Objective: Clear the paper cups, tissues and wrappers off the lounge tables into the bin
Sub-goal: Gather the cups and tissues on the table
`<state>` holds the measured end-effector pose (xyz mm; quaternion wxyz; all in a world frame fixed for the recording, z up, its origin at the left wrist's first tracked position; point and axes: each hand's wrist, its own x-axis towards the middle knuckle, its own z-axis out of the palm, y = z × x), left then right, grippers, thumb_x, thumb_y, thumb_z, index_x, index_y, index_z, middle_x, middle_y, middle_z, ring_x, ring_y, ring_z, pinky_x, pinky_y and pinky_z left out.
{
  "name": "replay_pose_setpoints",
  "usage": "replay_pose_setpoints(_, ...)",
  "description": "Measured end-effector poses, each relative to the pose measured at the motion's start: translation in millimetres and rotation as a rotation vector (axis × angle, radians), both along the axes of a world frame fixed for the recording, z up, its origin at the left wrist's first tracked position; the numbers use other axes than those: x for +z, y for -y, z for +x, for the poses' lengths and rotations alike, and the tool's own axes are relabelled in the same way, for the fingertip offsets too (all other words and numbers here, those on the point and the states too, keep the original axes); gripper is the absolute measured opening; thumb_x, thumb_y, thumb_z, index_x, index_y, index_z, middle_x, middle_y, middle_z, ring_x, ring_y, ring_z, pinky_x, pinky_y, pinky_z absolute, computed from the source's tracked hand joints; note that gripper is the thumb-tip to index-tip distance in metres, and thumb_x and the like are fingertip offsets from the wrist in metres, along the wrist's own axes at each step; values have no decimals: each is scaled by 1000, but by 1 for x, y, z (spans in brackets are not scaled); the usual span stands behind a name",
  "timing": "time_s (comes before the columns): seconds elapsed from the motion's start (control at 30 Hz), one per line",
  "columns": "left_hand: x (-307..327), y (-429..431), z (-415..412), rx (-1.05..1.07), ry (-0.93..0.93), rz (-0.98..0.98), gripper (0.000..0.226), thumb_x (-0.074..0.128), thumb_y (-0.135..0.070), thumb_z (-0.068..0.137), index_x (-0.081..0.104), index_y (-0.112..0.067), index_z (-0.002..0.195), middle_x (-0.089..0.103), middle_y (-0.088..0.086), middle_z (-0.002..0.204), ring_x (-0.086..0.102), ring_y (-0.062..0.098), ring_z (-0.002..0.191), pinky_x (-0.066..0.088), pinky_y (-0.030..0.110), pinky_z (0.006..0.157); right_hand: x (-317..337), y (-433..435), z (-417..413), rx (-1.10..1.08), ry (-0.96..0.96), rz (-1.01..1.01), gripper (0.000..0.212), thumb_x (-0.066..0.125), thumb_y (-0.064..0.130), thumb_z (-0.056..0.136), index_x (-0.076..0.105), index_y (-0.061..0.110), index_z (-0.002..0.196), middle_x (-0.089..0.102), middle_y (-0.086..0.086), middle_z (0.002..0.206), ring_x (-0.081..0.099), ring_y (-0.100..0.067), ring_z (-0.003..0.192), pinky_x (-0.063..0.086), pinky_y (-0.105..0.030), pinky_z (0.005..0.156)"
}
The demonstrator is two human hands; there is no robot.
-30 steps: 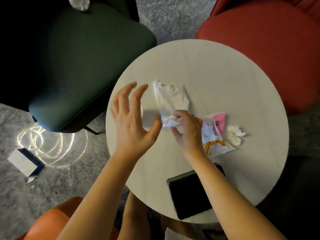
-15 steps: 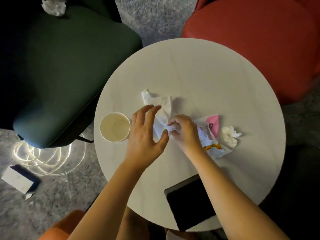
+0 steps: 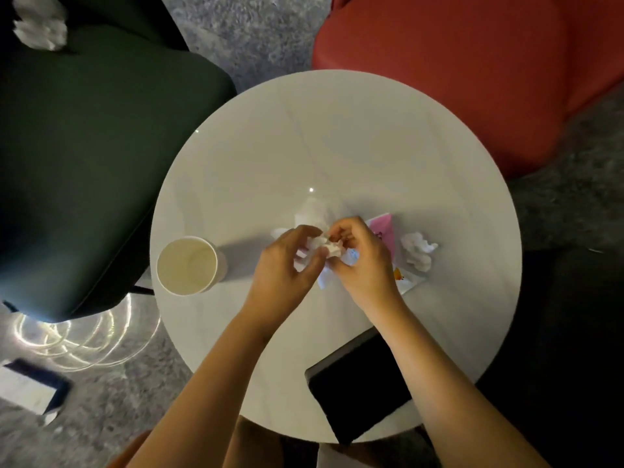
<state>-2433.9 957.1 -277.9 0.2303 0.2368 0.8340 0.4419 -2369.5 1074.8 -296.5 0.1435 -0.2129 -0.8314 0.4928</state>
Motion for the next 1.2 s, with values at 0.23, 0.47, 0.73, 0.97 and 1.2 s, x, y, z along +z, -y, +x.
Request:
replay_pose_setpoints(0.23, -1, -12, -1, 73, -60, -18, 13, 67, -7, 81, 59, -16, 85, 60, -5, 79, 57, 6, 70, 40, 7, 62, -4, -37, 33, -203, 116, 304, 51, 82, 26, 60, 62, 5, 102, 64, -6, 101, 56, -23, 95, 41, -35, 83)
replay_pose_setpoints(0.47, -8, -17, 10, 70, -70, -72, 11, 67, -8, 80, 60, -13, 87, 62, -1, 82, 58, 14, 73, 40, 11, 62, -23, -51, 65, -296, 512, 283, 82, 85, 40, 51, 54, 16, 123, 53, 0, 124, 42, -24, 119, 33, -38, 87)
replay_pose_setpoints(0.73, -10, -22, 22, 111, -54, -64, 12, 65, -6, 80, 60, -14, 87, 61, 0, 81, 58, 12, 73, 43, 14, 63, -22, -52, 66, -285, 303, 200, 44, 81, 17, 68, 62, -2, 103, 60, -16, 105, 54, -33, 101, 42, -44, 86)
replay_pose_setpoints(0.97, 9, -19, 24, 158, -60, 8, 16, 65, -8, 82, 57, -21, 87, 60, -4, 82, 57, 7, 75, 42, 9, 63, 15, -53, 46, -381, -9, 141, 34, 67, 0, 78, 59, -1, 110, 55, -13, 108, 50, -12, 96, 35, -2, 83)
replay_pose_setpoints(1.2, 44, 5, 15, 168, -176, 82, 13, 63, -1, 85, 61, -6, 97, 58, -13, 86, 58, 6, 81, 46, 10, 76, 42, 4, 5, 169, 49, -130, 41, 58, 5, 88, 48, 3, 128, 48, -5, 126, 42, -6, 116, 30, -4, 96)
